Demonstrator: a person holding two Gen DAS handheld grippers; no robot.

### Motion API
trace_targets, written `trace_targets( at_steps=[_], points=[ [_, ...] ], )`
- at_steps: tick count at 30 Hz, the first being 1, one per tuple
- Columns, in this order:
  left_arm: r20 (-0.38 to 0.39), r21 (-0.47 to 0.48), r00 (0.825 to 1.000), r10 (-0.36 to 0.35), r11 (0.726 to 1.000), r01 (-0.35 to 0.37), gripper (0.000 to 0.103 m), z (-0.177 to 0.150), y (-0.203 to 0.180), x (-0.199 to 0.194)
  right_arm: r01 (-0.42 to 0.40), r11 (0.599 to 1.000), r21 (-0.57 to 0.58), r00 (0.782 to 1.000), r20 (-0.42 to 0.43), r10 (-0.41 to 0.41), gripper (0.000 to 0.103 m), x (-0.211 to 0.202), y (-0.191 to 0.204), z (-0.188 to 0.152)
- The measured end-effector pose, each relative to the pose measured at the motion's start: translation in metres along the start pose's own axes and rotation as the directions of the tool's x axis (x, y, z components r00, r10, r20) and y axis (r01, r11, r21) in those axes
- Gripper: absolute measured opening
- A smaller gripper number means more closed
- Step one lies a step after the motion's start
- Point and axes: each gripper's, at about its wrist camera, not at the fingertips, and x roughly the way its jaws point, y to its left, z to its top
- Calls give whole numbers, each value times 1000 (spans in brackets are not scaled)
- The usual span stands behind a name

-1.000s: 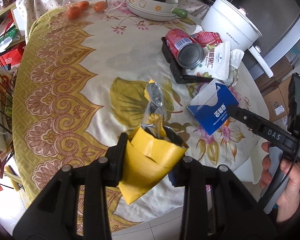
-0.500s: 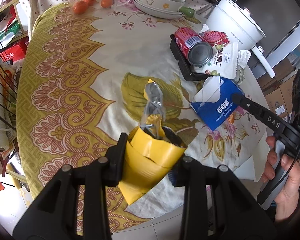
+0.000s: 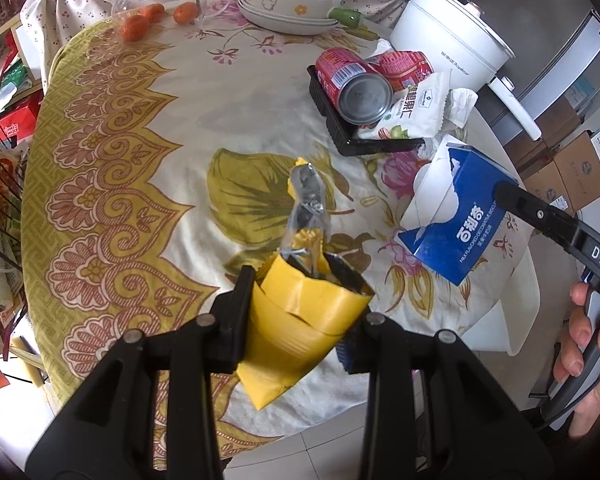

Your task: Collect trash

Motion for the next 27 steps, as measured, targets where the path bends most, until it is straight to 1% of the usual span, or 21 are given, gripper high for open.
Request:
trace_targets(
  at_steps=[5,11,18,27],
  points=[
    [4,11,1000,-14,1000,14,37,2,-12,0,6,1000,2,1000,14,-7,24,-17,-11,0],
    [7,50,1000,-28,998,28,37,5,-37,4,36,999,16,999,33,-37,24,-43,-36,-2],
    [8,121,998,-61,991,59,37,10,-81,11,81,995,51,995,61,-84,24,-81,-78,-9],
    [-9,209,994,-113,971,112,37,6,-143,23,144,984,104,986,70,-152,24,-123,-132,-23]
  ],
)
